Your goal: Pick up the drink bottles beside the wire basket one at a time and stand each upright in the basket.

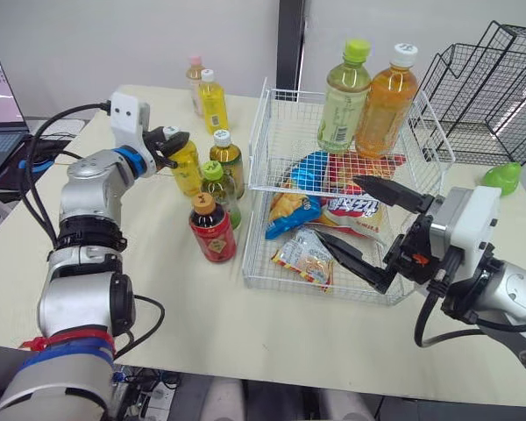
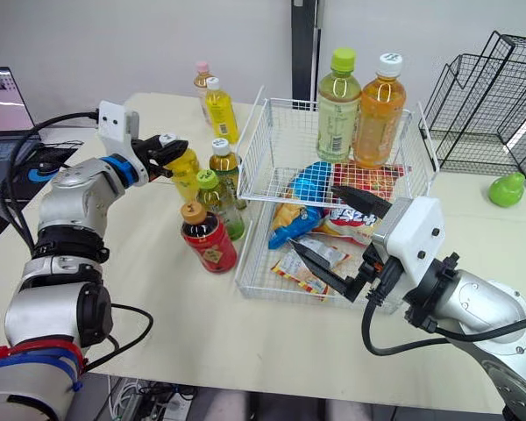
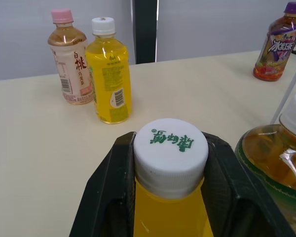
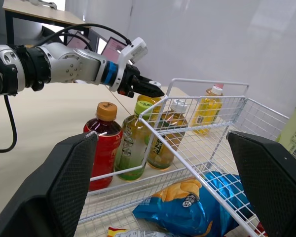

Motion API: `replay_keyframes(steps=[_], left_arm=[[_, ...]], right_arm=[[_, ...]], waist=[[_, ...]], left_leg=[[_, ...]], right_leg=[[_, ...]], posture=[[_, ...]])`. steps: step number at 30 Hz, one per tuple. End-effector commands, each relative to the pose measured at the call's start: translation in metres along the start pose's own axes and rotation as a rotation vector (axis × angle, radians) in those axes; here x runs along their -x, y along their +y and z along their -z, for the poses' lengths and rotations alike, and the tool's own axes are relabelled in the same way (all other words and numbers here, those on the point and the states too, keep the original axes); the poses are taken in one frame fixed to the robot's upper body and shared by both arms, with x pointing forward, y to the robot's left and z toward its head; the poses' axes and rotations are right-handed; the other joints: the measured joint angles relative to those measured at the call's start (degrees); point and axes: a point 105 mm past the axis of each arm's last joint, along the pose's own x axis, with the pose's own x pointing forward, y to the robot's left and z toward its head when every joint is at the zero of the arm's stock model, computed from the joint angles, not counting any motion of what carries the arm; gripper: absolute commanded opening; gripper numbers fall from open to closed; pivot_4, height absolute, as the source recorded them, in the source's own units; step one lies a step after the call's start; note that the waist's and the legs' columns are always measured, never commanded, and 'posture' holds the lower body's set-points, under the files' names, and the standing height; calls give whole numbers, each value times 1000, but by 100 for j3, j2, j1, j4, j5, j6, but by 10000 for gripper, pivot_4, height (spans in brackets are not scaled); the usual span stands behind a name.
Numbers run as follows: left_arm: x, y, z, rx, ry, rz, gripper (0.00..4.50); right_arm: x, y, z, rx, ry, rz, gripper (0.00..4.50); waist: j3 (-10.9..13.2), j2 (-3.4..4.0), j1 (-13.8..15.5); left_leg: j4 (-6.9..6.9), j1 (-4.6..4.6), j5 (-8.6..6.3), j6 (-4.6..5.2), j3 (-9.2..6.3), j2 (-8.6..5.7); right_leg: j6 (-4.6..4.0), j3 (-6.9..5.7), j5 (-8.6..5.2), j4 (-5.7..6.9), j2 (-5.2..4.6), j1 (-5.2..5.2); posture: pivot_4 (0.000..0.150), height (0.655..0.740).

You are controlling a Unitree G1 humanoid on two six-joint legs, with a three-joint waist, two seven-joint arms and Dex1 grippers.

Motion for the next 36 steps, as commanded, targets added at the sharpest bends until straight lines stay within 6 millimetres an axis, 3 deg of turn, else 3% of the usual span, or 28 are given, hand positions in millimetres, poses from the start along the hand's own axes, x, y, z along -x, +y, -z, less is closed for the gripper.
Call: replay_keyframes(steps=[1, 8, 14, 21, 25, 29, 33, 36], left_arm=[[14, 2, -45, -88, -113, 10, 13763], [38, 4, -82, -151, -139, 43, 13763], [56, 2, -148, -188, -193, 134, 13763], [54, -45, -229, -172, -310, 354, 13762], [46, -89, -267, -151, -379, 526, 13762], [39, -118, -279, -137, -388, 650, 13762], [23, -137, -269, -163, -348, 714, 13762], [2, -145, -250, -201, -308, 698, 13762]], right_arm=[[6, -4, -8, 40, -13, 7, 45000], [19, -16, -14, 57, 5, 37, 45000], [27, -24, -28, 114, -24, 46, 45000], [47, -35, -28, 76, 79, 13, 45000], [63, -41, -23, 66, 166, 26, 45000], [71, -48, -28, 78, 169, 81, 45000], [78, -52, -25, 96, 190, 127, 45000], [80, -59, -25, 126, 206, 179, 45000]], waist=[[1, -1, 4], [3, -4, 8], [14, -21, 26], [16, -27, 78], [17, -27, 58], [19, -21, -15], [22, -12, -125], [26, -6, -144]], left_leg=[[1, -1, 0, 0, 0, 0], [2, -7, 0, 0, -4, -1], [3, -10, 0, 0, -12, -1], [5, -29, 0, 1, -24, -9], [4, -25, -1, 1, -21, -12], [0, -24, -1, 1, -18, -11], [-1, -21, -1, 1, -19, -9], [-1, -22, 0, 1, -9, -7]], right_leg=[[0, -1, 0, 0, 0, 0], [0, -3, 0, -3, -2, 0], [0, -11, 0, -3, 3, -1], [1, -26, -1, -24, -12, 3], [2, -23, -2, -25, -5, 2], [4, -17, -3, -21, -4, -3], [11, -14, -8, -15, 1, -4], [11, -4, -8, -10, 3, -13]], posture=[[1500, 6978], [1500, 6978], [1500, 6978], [1500, 6978], [1500, 6978], [1500, 6978], [1500, 6978], [1500, 6978]])
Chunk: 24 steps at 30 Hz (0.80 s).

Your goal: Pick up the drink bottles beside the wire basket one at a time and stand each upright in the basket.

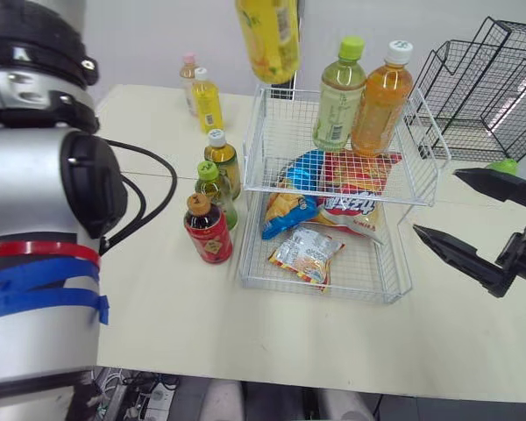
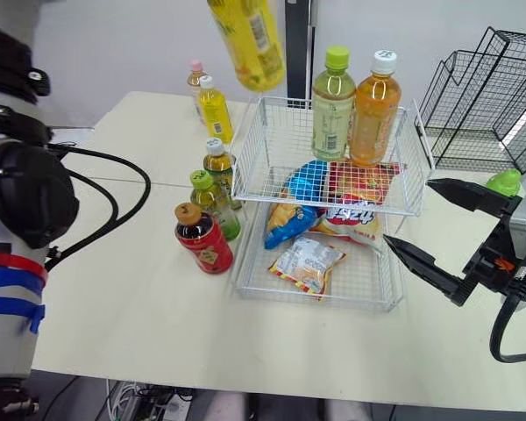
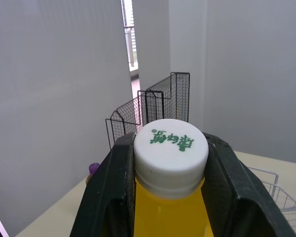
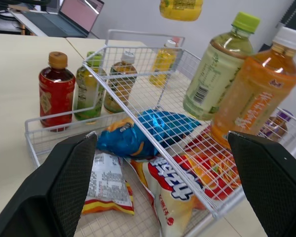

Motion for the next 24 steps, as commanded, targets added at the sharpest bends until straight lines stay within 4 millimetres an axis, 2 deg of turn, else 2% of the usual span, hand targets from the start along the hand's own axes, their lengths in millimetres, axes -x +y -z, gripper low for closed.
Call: replay_keyframes(steps=[1, 12, 22, 24], left_arm=[[-11, -1, -1, -86, -16, -12, 13762], [-44, 1, 52, -30, 9, -41, 13762], [-55, -2, 73, -36, 64, -42, 13762], [-55, -2, 73, -29, 67, -40, 20881]], right_arm=[[3, -11, -7, 64, -8, 77, 45000], [-2, -14, -8, 78, -6, 100, 45000], [-3, -16, -6, 76, 0, 117, 45000], [-4, -16, -6, 75, -1, 116, 45000]], waist=[[2, 3, 4], [4, 5, 28], [4, 5, 30], [4, 5, 30]], left_leg=[[0, 0, 0, 0, 1, -1], [-1, -16, 0, -1, 7, -5], [-1, -14, 0, -1, 8, -6], [0, -13, 0, -1, 8, -6]], right_leg=[[0, 2, 0, 1, -1, 0], [-10, 5, 6, 1, -2, -17], [-10, 6, 6, 2, -2, -16], [-10, 6, 6, 4, -2, -15]], posture=[[1500, 6978], [1500, 6978], [1500, 6978], [1500, 6978]])
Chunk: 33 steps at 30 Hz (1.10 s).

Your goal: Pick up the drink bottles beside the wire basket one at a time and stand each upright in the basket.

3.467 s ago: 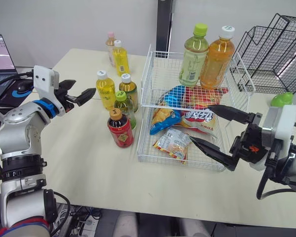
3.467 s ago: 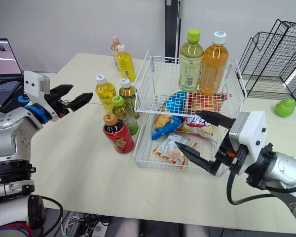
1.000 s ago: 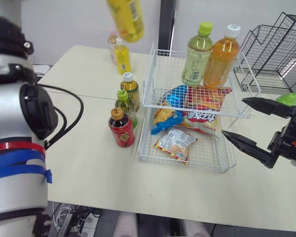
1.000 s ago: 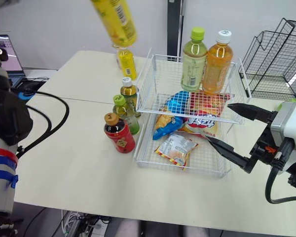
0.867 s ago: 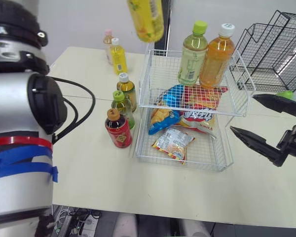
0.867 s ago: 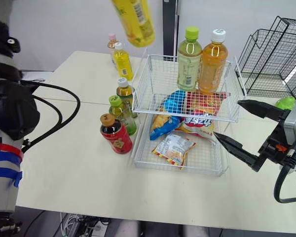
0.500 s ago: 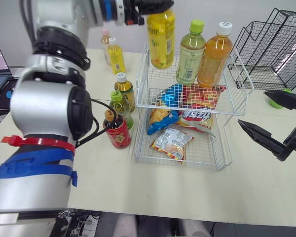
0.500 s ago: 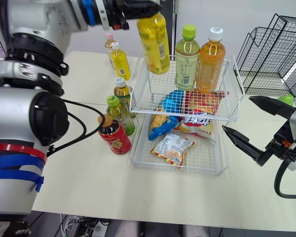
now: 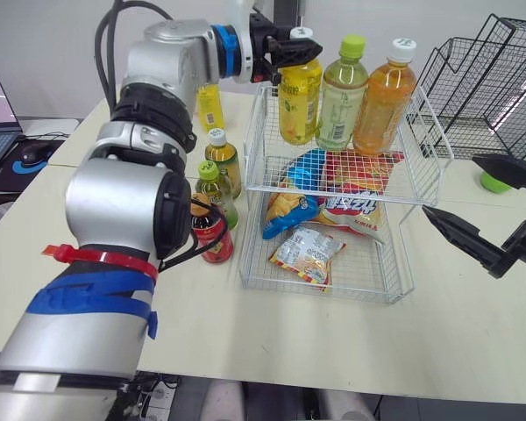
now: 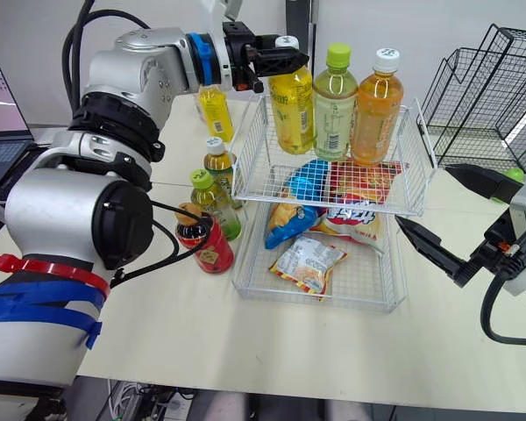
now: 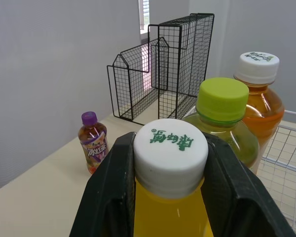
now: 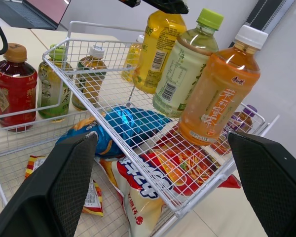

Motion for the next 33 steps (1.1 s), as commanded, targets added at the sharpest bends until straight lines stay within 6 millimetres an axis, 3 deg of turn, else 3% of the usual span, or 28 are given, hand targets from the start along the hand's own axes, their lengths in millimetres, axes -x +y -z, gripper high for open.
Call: replay_keyframes(steps=[1, 8, 9, 21, 23, 25, 28, 33], left_arm=[[0, -5, -21, -52, -48, 21, 22417], [5, -10, -31, -82, -69, 79, 43633], [7, -10, -34, -96, -75, 83, 44888], [38, -4, -52, -153, -108, 94, 44888], [51, -3, -58, -140, -125, 110, 44888], [76, -6, -59, -121, -121, 161, 44888], [111, -15, -49, -121, -73, 195, 44888], [161, -18, -33, -25, -19, 52, 44888]], right_arm=[[0, -3, -6, 30, -18, 17, 45000], [-1, -4, -8, 33, -23, 19, 45000], [-1, -4, -9, 34, -26, 21, 45000], [2, -16, -15, 55, -83, 56, 45000], [2, -14, -15, 55, -84, 43, 45000], [1, -9, -15, 36, -82, 9, 45000], [-1, -2, -14, 19, -84, -43, 45000], [-12, 12, -14, -2, -110, -220, 45000]], waist=[[0, 0, 0], [0, 1, -1], [0, 1, 0], [-1, 1, -4], [-1, 2, -6], [-4, 7, -37], [-11, 27, -121], [-11, 27, -101]], left_leg=[[1, 0, 0, 0, 0, 0], [1, 2, 0, 0, -1, 0], [1, 2, 0, 0, 0, 1], [2, 4, 0, 0, 0, 1], [1, 4, 0, 0, -1, 2], [0, 6, 0, -1, 2, 4], [-5, 15, 1, -2, 6, 12], [4, 17, 7, -12, -10, 15]], right_leg=[[0, 0, 0, 1, 0, 0], [0, 0, 0, 2, 0, 3], [0, 0, 0, 2, 0, 2], [0, 0, 0, 4, 0, 3], [0, 0, 0, 4, 0, 3], [0, 1, 0, 4, 1, 3], [-2, 6, 0, 11, 3, 2], [-5, -4, -2, 20, 6, 11]], posture=[[1500, 6978], [1500, 6978], [1500, 6978], [1500, 6978], [1500, 6978], [1500, 6978], [1500, 6978], [1500, 6978]])
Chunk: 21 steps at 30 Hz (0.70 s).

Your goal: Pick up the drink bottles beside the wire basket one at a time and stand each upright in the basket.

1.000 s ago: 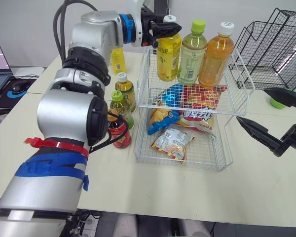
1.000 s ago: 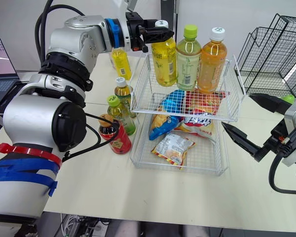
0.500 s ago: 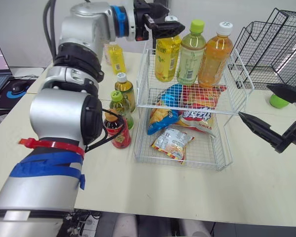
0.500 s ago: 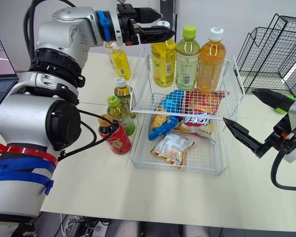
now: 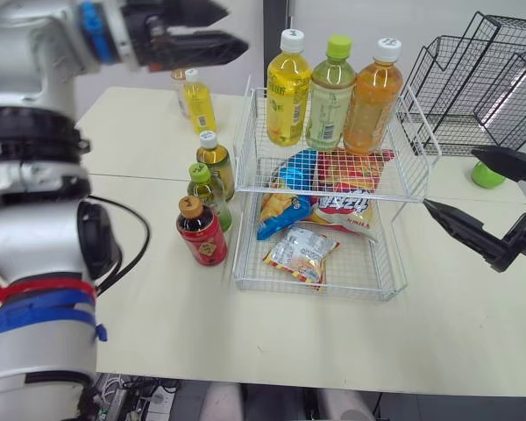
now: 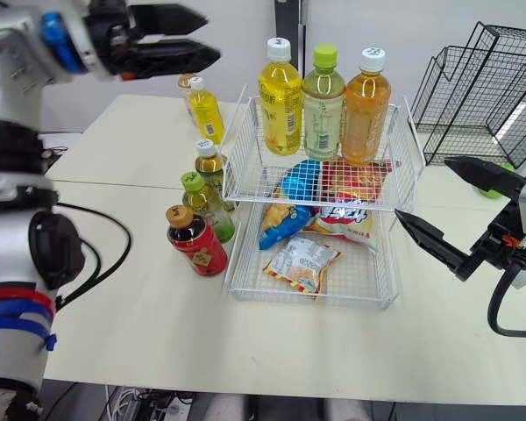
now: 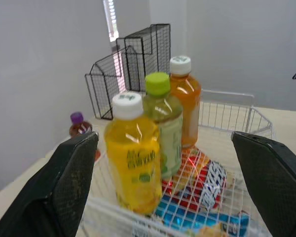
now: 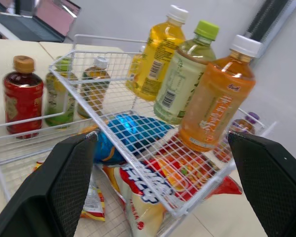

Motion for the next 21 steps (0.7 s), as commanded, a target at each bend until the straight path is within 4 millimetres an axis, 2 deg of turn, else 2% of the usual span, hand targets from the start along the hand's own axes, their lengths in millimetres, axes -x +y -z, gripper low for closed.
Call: replay_keyframes(steps=[1, 5, 9, 13, 17, 21], left_arm=[[29, -20, -8, -5, 6, -49, 44888], [57, -43, 36, 108, 113, -151, 44888], [68, -65, 75, 212, 137, -273, 44888], [60, -81, 98, 244, 86, -431, 44888], [41, -98, 116, 235, 61, -564, 44888], [30, -106, 131, 237, 80, -682, 44888]], right_arm=[[-10, 13, -7, 13, -42, -160, 45000], [-23, 25, -7, -8, -68, -361, 45000], [-33, 27, -5, -9, -92, -480, 45000], [-39, 29, -4, -22, -115, -536, 45000], [-42, 30, -3, -31, -122, -558, 45000], [-41, 30, -3, -33, -123, -567, 45000]], waist=[[1, 1, 4], [0, 3, 1], [2, -2, 85], [1, -5, 192], [0, -7, 228], [0, -7, 238]], left_leg=[[2, 3, 0, 0, -1, 0], [-4, 45, -1, 1, 3, 5], [-1, 61, -1, 2, -1, 9], [3, 61, -1, 2, -4, 7], [3, 64, -2, 3, -2, 2], [2, 72, -2, 2, -1, -6]], right_leg=[[0, -1, 0, -1, -1, 6], [1, 3, -1, -5, -12, 44], [2, 0, -2, -6, -15, 57], [2, -4, -2, -10, -27, 68], [4, -1, 0, -16, -28, 77], [3, 1, 1, -16, -17, 83]], posture=[[1500, 6978], [1500, 6978], [1500, 6978], [1500, 6978], [1500, 6978], [1500, 6978]])
